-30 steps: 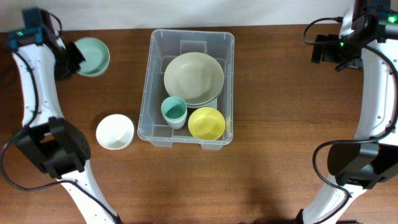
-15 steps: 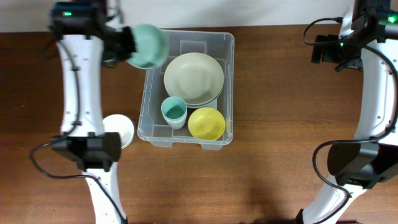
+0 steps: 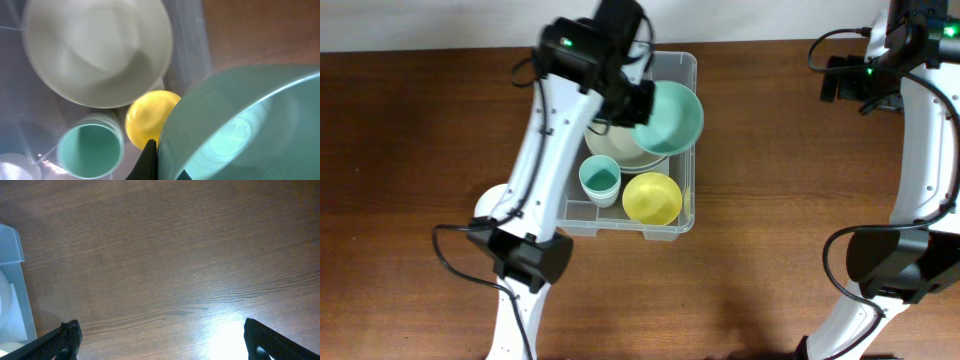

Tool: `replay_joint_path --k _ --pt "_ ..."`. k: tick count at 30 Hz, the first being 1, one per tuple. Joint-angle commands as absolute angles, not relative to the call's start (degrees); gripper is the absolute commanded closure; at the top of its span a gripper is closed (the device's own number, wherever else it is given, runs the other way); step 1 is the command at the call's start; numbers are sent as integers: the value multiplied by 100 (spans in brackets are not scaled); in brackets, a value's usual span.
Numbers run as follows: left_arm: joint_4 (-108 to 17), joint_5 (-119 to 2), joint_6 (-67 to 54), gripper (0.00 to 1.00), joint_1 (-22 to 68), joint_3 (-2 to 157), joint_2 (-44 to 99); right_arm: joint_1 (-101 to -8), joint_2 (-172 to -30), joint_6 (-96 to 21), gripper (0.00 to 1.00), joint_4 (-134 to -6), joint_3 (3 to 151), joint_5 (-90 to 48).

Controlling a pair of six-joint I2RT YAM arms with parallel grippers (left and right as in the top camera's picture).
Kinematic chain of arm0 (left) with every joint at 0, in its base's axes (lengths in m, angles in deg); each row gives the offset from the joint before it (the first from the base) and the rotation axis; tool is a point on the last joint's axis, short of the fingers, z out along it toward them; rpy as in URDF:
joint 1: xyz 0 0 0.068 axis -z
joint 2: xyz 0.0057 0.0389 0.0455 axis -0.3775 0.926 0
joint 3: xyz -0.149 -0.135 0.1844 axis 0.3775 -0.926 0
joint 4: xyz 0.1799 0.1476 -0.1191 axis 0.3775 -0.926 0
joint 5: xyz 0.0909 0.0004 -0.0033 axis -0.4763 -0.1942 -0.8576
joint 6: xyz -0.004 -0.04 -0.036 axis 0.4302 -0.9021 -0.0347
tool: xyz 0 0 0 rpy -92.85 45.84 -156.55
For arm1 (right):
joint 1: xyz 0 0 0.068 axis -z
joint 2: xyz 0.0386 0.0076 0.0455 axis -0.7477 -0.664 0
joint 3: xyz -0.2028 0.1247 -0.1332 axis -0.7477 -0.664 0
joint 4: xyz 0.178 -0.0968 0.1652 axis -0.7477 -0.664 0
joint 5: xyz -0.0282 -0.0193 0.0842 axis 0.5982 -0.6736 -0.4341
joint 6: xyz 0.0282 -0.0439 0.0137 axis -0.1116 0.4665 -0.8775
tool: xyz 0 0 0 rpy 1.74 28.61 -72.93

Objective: Pack container
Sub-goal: 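Lift and carry the mint green bowl over the container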

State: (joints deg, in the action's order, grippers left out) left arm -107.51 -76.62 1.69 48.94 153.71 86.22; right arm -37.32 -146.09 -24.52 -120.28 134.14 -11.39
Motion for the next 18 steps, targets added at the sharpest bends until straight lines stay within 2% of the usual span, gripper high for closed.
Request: replay_joint_path --k 1,4,18 --pt "-10769 -7941 263 99 5222 15023 8611 -3710 -14593 -2439 1 -12026 13394 -1108" --pt "-10769 -8241 261 99 5401 14621 8611 -3710 -14593 -2439 1 -12026 13394 -1108" --pt "-10769 -8258 261 99 5548 13248 8611 -3710 -14593 -2439 1 -12026 13394 -1108"
